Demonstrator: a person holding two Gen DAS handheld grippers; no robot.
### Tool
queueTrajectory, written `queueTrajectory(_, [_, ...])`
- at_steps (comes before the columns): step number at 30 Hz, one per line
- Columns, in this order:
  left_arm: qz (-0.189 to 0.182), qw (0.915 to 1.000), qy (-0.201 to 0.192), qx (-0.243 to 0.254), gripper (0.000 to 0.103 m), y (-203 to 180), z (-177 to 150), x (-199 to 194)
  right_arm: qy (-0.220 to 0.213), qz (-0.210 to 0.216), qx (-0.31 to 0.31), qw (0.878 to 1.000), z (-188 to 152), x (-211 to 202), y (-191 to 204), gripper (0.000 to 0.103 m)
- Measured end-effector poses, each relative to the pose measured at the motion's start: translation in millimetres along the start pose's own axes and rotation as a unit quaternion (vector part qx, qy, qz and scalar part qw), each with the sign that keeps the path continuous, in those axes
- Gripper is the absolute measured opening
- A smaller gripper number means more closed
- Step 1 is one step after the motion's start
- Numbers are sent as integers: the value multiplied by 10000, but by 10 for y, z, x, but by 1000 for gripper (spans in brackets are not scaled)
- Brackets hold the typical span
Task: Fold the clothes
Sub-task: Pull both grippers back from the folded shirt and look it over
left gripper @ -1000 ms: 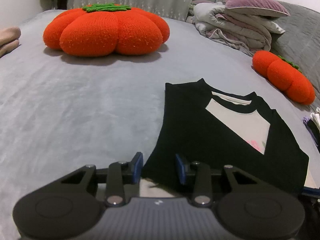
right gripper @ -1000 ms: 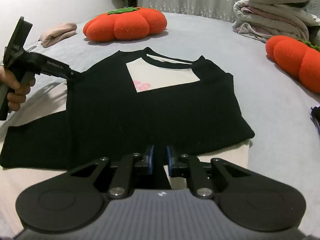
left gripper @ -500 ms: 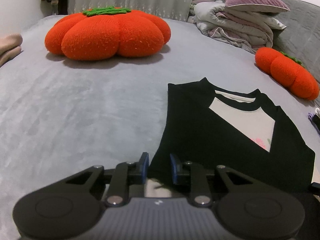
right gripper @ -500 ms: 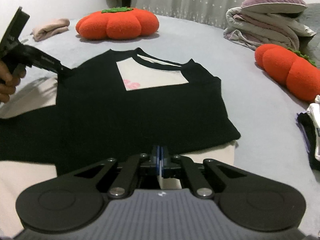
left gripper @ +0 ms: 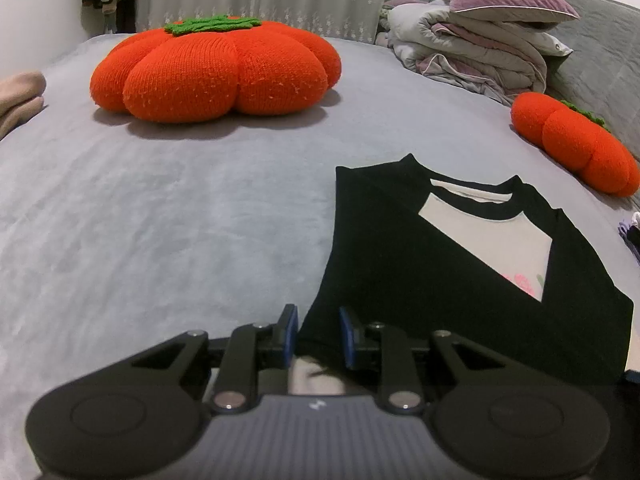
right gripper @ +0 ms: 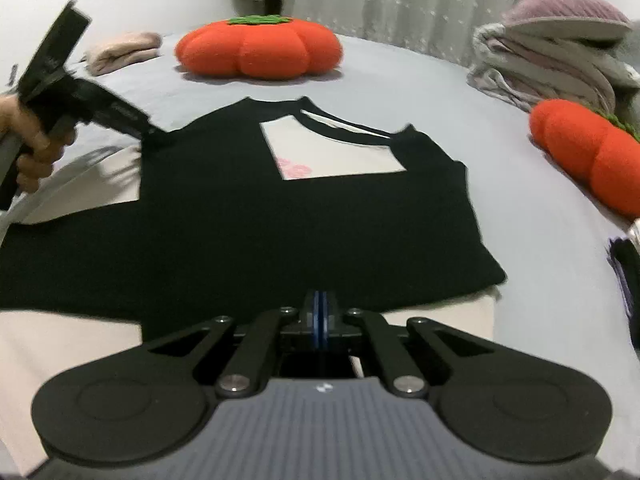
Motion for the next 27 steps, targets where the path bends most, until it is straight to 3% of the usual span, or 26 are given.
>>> queueTrajectory(6, [-2,10000,14,-13,24,4,8,-4,334,-334,-80,9989,-96,1,-149,1])
queueTrajectory(10, [6,9999,75,-71,25,-1,31,-33,154,-352,-116,9992,-70,-94,-146,4])
queueTrajectory(14, [16,10000,13,-30,24,-61,73,-154,-196,-93,-136,9997,5,-224,-72,4])
queueTrajectory(18, [224,9993,-88,291,24,-228,70,-295,-176,232,-141,9995,18,-184,47,4])
queueTrajectory(21, [-150,9990,-134,407,24,-407,6,-406,-158,358,-239,9989,29,-147,193,4])
queueTrajectory(25, [-828,9935,-93,779,24,-725,-204,-497,-492,582,-404,9963,86,-229,414,5])
queueTrajectory(27, [-942,9912,48,929,25,-815,-308,-467,-567,702,-488,9947,99,-235,509,7])
Point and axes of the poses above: each gripper's, at about its wrist camera, not at the fingertips, and x roughly the way its jaws point, y to its left, z to its top, the point moved 1 cm from there along x, roughly the way its jaws point, and after that the axes turned 5 degrees about -x, right-handed, at the moved point
